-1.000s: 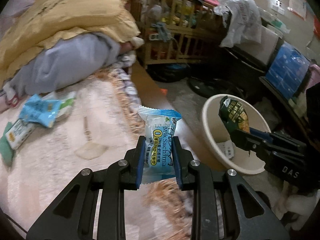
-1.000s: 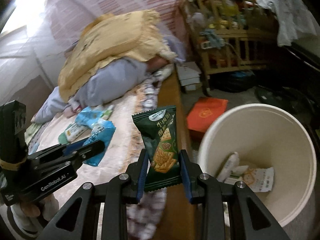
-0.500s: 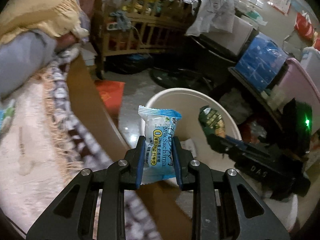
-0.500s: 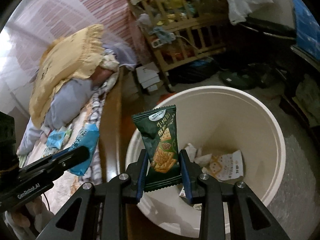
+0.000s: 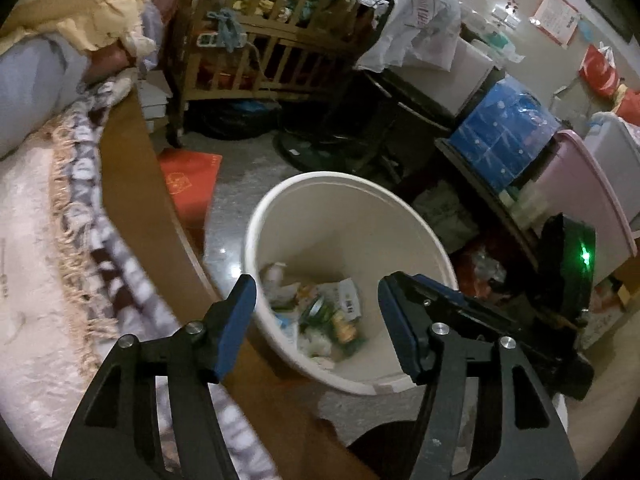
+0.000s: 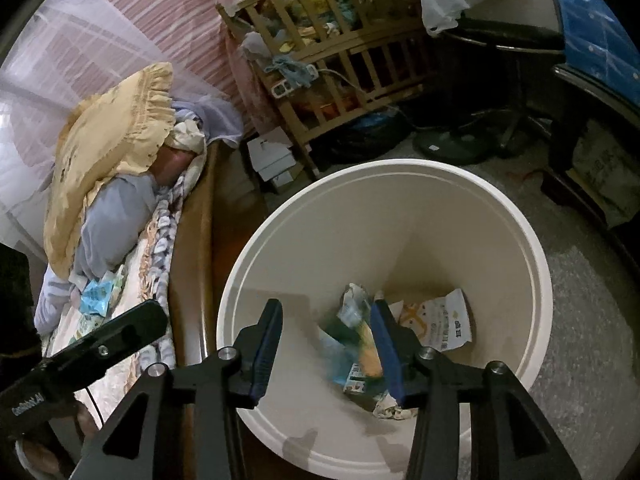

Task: Collect trash
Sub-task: 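Return both open tools to the remaining trash on the bed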

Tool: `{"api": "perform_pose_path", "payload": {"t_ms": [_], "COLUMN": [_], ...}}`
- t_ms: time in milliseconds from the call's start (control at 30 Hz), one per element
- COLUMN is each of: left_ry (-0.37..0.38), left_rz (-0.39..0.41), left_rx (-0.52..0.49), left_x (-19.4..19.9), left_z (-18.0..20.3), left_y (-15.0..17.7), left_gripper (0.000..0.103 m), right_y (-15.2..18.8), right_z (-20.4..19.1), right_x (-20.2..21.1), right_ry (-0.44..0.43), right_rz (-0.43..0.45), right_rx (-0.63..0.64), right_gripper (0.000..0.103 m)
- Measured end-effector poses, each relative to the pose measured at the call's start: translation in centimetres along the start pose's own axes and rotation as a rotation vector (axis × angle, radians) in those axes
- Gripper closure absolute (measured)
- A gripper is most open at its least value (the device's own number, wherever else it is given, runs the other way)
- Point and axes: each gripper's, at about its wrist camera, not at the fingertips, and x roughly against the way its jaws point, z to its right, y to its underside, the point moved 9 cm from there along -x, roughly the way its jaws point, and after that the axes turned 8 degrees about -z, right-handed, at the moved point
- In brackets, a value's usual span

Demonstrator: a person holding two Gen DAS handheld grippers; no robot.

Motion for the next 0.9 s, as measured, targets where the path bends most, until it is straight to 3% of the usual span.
{"api": "perform_pose_path", "payload": {"t_ms": [367, 667, 900], "left_ry": [-0.227, -0.333, -0.416], "left_rz": [0.072, 0.102, 0.118], "left_rx": [0.048, 0.129, 0.261], "left_x": [5.2, 9.3, 13.7], "left_z": [-6.8, -13.4, -21.3], "left_y": [1.9, 4.7, 8.3], "left_gripper": [0.041, 0.041, 0.041], "right_y": [1.5, 3.2, 5.4], "right_z": [-6.6, -14.1, -21.1], "right_x": [-1.5, -3.4, -6.0], "right_ry": [-0.048, -0.096, -0.166], "right_rz": [-0.053, -0.105, -0.17], "right_rx": [0.127, 0.26, 0.381], "right_gripper": [0.059, 0.058, 0.046]}}
